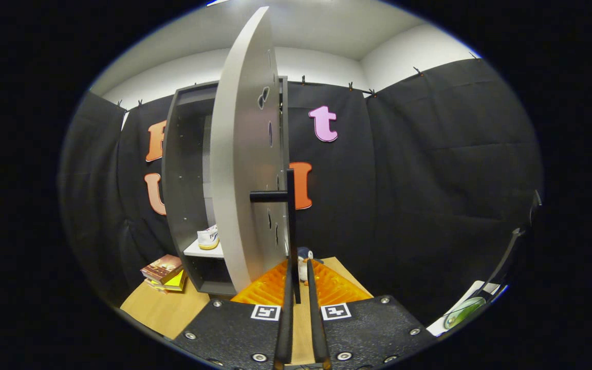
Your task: Open the shoe cabinet door, grab the shoes and put them into the shoe cabinet, then close the shoe cabinet door.
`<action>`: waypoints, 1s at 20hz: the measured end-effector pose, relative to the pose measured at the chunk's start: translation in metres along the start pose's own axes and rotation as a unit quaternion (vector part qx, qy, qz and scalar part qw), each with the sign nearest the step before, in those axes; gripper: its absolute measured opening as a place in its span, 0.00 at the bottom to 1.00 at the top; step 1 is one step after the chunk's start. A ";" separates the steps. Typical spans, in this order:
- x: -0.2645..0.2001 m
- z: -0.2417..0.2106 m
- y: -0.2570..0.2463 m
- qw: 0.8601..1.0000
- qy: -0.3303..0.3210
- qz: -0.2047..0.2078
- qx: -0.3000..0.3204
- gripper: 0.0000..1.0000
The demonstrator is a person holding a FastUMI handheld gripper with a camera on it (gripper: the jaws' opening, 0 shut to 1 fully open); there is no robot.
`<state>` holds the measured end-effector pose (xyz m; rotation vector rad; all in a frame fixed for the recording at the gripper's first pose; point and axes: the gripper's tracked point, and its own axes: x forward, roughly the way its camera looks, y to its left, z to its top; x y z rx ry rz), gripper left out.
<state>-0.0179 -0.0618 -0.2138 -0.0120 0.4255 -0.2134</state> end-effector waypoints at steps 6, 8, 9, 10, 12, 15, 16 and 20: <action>-0.044 0.017 -0.029 0.999 -0.031 -0.023 0.032 0.19; -0.055 0.026 -0.020 0.998 -0.046 -0.021 0.032 0.22; -0.060 0.029 -0.013 0.998 -0.052 -0.021 0.028 0.25; -0.064 0.031 -0.005 0.998 -0.057 -0.018 0.022 0.28; -0.069 0.034 0.027 0.997 -0.072 0.014 0.029 0.32; -0.063 0.004 0.076 0.996 -0.042 0.068 0.044 0.36; -0.060 -0.006 0.087 0.996 -0.031 0.077 0.040 0.37; -0.045 -0.050 0.134 0.992 0.016 0.116 0.035 0.50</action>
